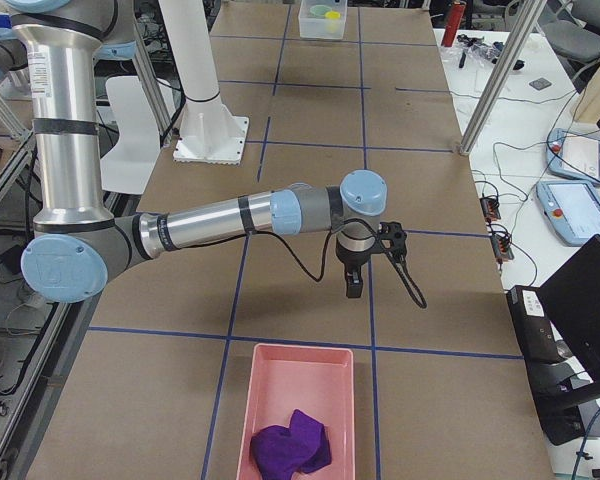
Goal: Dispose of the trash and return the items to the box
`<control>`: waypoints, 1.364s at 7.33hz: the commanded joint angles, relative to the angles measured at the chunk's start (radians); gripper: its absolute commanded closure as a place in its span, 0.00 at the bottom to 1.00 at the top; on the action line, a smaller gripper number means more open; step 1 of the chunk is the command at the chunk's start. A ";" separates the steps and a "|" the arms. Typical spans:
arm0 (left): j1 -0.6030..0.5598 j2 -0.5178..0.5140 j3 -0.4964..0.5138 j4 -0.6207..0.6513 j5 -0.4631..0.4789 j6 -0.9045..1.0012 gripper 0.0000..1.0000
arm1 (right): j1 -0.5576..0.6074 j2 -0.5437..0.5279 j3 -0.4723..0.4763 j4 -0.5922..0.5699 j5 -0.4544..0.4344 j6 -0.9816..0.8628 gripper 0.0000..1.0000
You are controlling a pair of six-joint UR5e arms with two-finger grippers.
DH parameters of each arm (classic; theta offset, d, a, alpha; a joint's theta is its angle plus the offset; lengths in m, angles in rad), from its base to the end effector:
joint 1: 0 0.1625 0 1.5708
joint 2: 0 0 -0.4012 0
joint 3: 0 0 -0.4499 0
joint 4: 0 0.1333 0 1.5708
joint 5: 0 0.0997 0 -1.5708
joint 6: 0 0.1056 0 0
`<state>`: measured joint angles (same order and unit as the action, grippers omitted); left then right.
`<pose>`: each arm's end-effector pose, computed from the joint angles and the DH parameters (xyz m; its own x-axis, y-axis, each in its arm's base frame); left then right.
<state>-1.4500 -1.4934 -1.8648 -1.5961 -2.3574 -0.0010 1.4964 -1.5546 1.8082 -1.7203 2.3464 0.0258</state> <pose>0.0049 -0.5263 0.5143 0.6808 0.2525 -0.6876 -0.1163 0.9641 0.2389 0.0184 -0.5519 0.5154 0.7083 -0.1000 0.6988 0.0557 0.9947 0.0859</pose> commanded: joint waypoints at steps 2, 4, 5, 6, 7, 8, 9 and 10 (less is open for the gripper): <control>-0.003 0.004 0.068 -0.001 -0.002 0.006 0.00 | 0.005 -0.028 0.000 -0.009 -0.001 -0.027 0.00; -0.006 -0.004 0.064 -0.013 -0.002 0.006 0.00 | 0.001 -0.029 -0.001 -0.004 0.008 -0.027 0.00; -0.016 -0.020 0.067 -0.013 -0.003 0.006 0.00 | -0.016 -0.032 -0.004 0.026 0.007 -0.018 0.00; -0.059 -0.057 0.050 0.026 -0.017 0.009 0.00 | -0.021 -0.030 -0.016 0.057 0.004 -0.023 0.00; -0.158 -0.064 0.052 0.050 -0.020 0.015 0.00 | -0.034 -0.022 -0.042 0.118 0.002 -0.027 0.00; -0.203 -0.050 0.036 0.051 -0.060 0.016 0.00 | -0.031 -0.041 -0.047 0.167 -0.002 -0.030 0.00; -0.210 -0.016 0.048 0.050 -0.066 0.016 0.00 | -0.027 -0.059 -0.043 0.166 0.017 -0.027 0.00; -0.208 -0.015 0.061 0.047 -0.062 0.016 0.00 | -0.015 -0.059 -0.037 0.168 0.010 -0.027 0.00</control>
<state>-1.6460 -1.5218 -1.8153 -1.5484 -2.4147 0.0148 1.4714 -1.6050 1.7675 -1.5633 2.3558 -0.0020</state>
